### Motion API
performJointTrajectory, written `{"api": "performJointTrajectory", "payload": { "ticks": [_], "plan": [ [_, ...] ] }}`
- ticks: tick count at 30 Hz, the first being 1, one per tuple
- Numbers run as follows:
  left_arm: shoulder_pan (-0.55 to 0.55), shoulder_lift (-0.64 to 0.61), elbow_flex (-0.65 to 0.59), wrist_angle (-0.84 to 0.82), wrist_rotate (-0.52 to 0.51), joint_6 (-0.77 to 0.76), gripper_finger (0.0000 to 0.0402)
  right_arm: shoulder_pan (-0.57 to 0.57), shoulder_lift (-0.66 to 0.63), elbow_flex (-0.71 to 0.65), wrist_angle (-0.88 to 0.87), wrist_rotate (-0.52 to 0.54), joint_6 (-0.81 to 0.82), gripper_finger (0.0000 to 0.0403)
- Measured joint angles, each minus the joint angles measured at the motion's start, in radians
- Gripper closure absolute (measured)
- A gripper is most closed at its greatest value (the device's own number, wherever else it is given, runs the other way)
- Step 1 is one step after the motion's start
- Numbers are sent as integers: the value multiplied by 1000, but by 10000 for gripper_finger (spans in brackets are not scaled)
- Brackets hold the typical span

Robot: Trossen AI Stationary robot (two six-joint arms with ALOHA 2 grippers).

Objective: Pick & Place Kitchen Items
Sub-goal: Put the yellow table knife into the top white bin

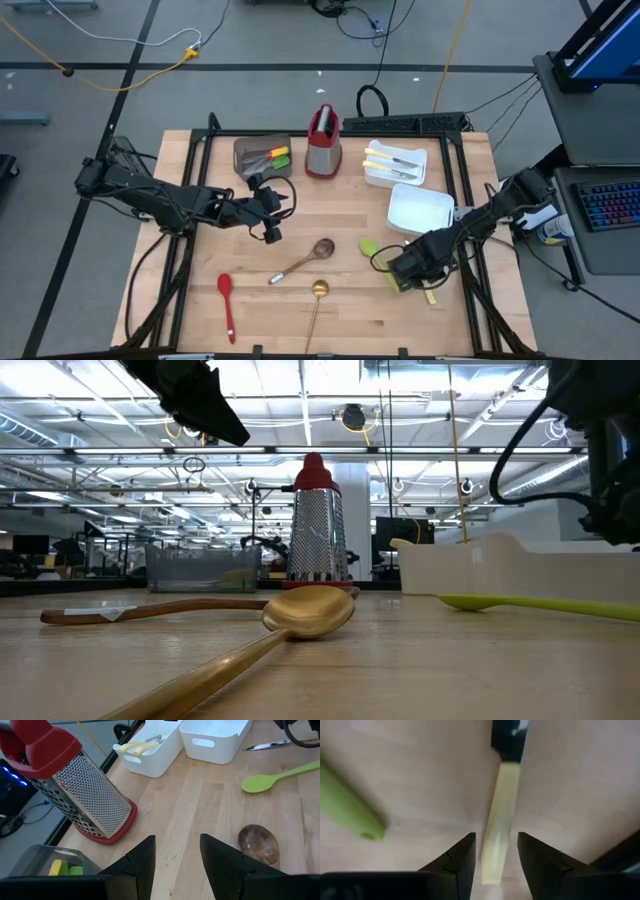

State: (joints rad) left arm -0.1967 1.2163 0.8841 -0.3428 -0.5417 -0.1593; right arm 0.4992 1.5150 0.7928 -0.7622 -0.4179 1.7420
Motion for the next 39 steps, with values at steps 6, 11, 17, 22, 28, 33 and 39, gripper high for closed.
{"api": "performJointTrajectory", "payload": {
  "ticks": [6,11,17,22,28,33,39],
  "plan": [
    [0,0,0,-1,0,0,243,-1,-4,-67,51,8,-11,261],
    [0,0,0,-1,0,0,243,-1,-3,-87,51,25,-110,281],
    [0,0,0,-5,0,0,243,-6,-3,-88,44,74,-186,354],
    [0,0,0,-5,0,-1,243,-8,-36,-81,47,86,-201,354],
    [0,0,0,-5,0,-1,243,-9,-135,-51,49,320,-220,354],
    [0,0,0,-5,0,-1,243,-8,-231,-43,55,477,-264,354],
    [0,0,0,-5,0,-1,243,-9,-298,-42,147,644,-391,354]
  ]
}}
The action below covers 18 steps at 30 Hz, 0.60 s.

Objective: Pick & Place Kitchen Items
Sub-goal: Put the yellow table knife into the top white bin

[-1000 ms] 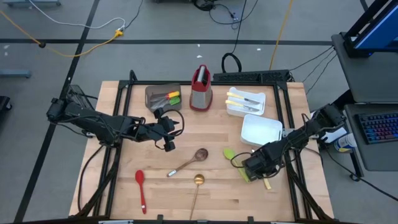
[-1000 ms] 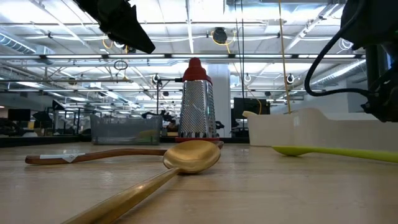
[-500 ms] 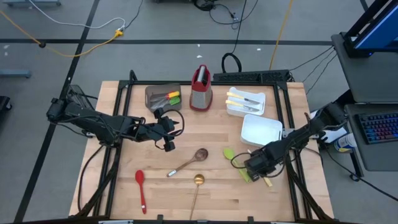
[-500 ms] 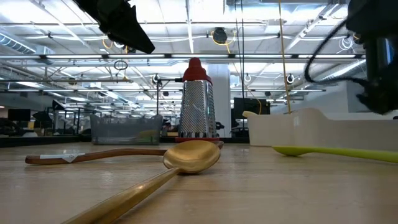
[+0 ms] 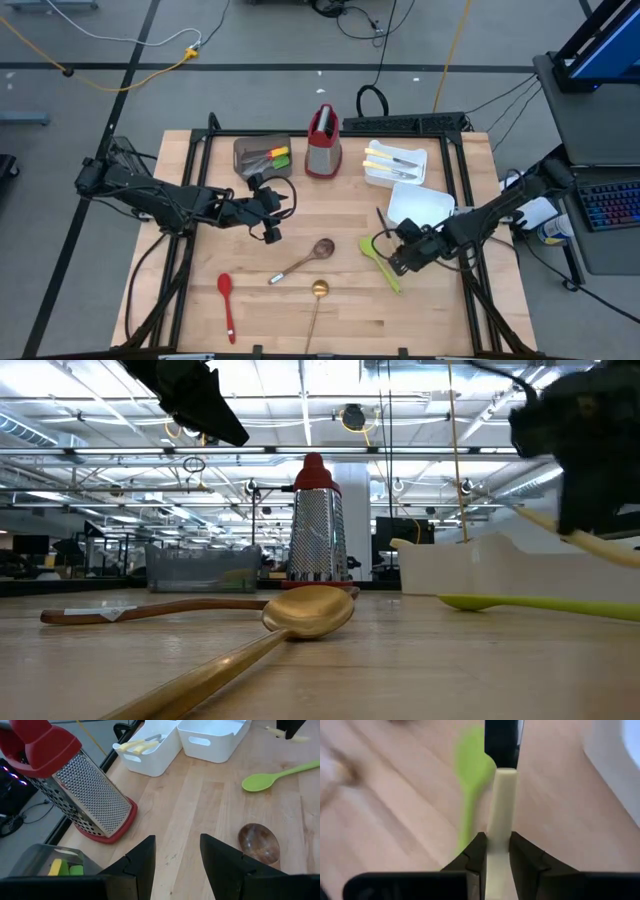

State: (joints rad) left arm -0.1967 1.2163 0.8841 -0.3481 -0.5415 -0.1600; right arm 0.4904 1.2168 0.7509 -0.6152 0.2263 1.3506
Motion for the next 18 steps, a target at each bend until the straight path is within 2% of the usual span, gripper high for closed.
{"api": "performJointTrajectory", "payload": {
  "ticks": [8,18],
  "plan": [
    [0,0,0,0,0,-1,243,0,-25,1,235,171,-275,354],
    [0,0,0,1,0,-8,243,-51,-25,1,453,250,-666,349]
  ]
}}
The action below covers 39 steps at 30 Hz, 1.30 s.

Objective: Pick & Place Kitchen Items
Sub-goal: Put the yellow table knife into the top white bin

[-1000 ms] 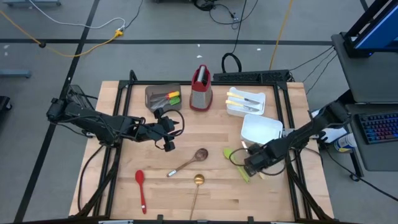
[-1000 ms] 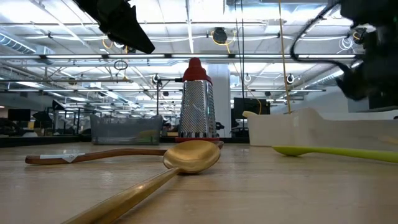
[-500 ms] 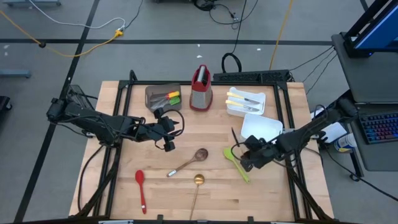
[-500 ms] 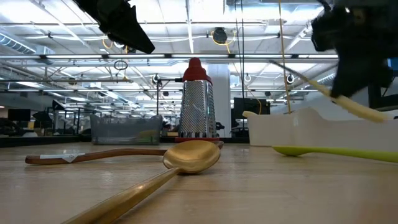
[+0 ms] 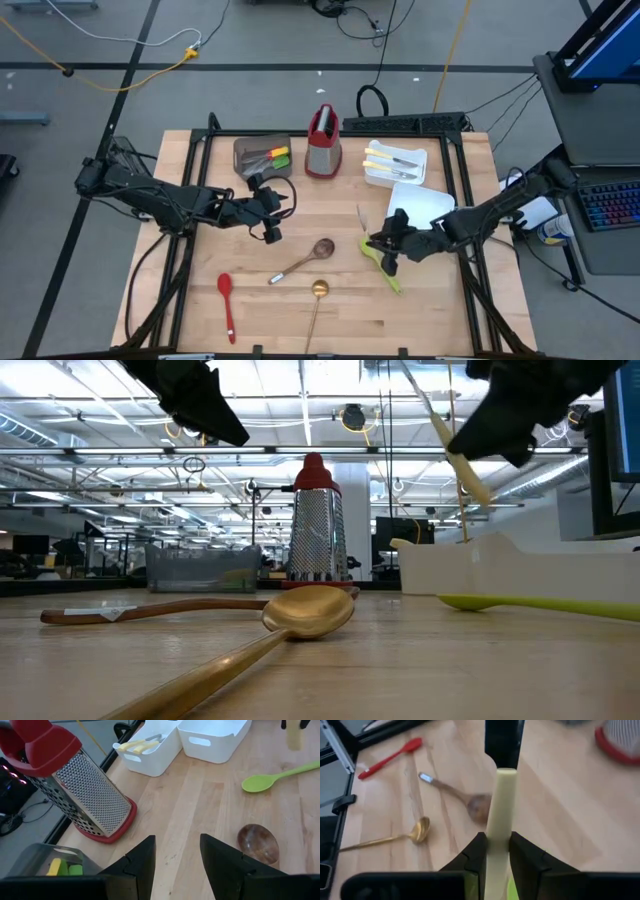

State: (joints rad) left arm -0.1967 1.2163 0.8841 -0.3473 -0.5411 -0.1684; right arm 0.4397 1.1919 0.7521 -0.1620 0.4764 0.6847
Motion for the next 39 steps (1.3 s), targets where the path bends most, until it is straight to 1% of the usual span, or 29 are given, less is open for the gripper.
{"api": "performJointTrajectory", "payload": {
  "ticks": [4,9,15,19,23,26,28,32,35,39],
  "plan": [
    [0,0,0,0,0,-32,243,-29,0,0,85,0,-168,348],
    [0,0,0,0,1,-57,243,-62,0,-9,196,-4,-315,347],
    [-9,0,0,9,2,-81,243,-92,0,-74,374,-8,-476,347],
    [-30,2,0,41,32,-80,243,-114,0,-149,536,-11,-544,347],
    [-49,19,-1,120,44,-65,243,-146,4,-228,746,-109,-627,347],
    [-54,45,-1,204,44,-41,243,-163,31,-269,910,-169,-679,347],
    [-54,70,-2,259,44,-29,243,-166,61,-276,979,-168,-710,347],
    [-54,117,-2,351,45,-19,243,-166,138,-278,1056,-168,-754,346],
    [-54,148,-2,379,46,-20,243,-165,193,-278,1113,-168,-779,346],
    [-54,180,-1,405,47,-54,243,-165,234,-278,1148,-168,-822,346]
  ]
}}
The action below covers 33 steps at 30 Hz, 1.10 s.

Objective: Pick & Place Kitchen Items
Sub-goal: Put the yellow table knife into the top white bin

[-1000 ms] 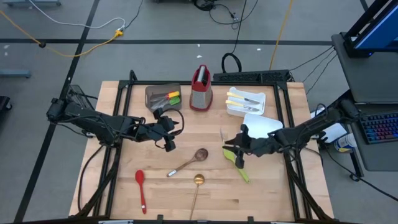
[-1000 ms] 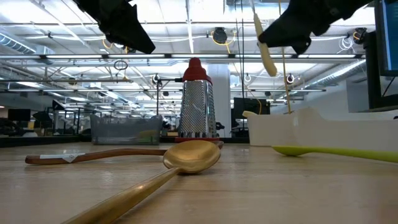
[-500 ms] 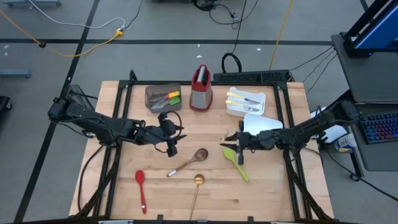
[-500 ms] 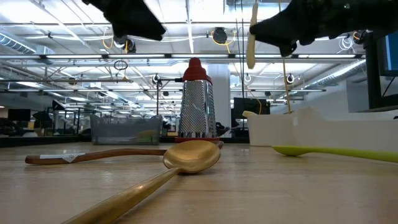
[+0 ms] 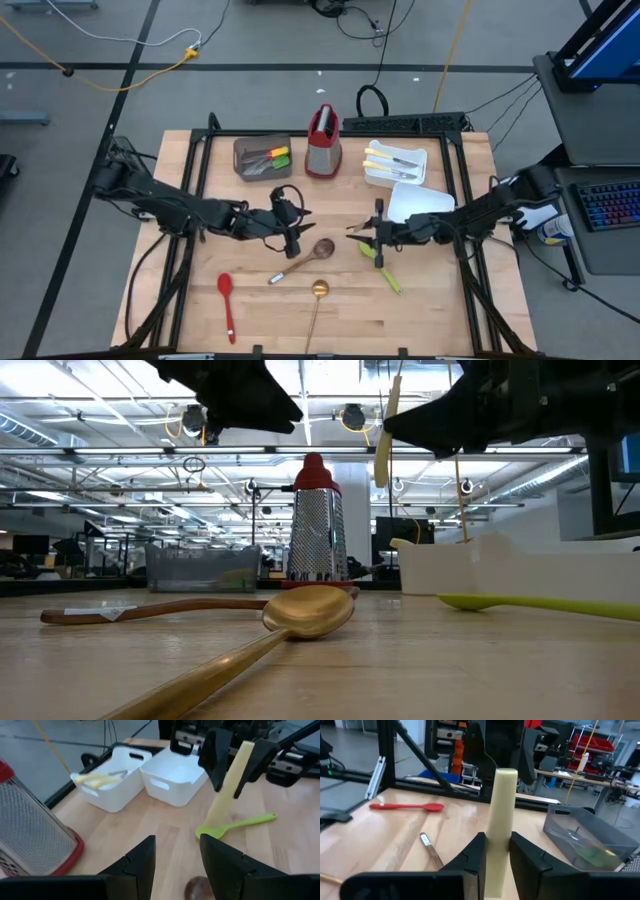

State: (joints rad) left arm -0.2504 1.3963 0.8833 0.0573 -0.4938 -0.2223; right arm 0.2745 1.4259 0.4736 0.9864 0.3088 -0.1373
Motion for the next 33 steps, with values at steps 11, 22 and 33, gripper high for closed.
{"api": "performJointTrajectory", "payload": {
  "ticks": [11,22,33],
  "plan": [
    [1,123,1,206,35,-15,243,2,33,0,59,0,-43,346],
    [10,249,1,352,77,-24,243,2,33,0,65,-1,-59,346],
    [49,280,1,376,219,-6,243,2,33,0,72,-1,-58,346]
  ]
}}
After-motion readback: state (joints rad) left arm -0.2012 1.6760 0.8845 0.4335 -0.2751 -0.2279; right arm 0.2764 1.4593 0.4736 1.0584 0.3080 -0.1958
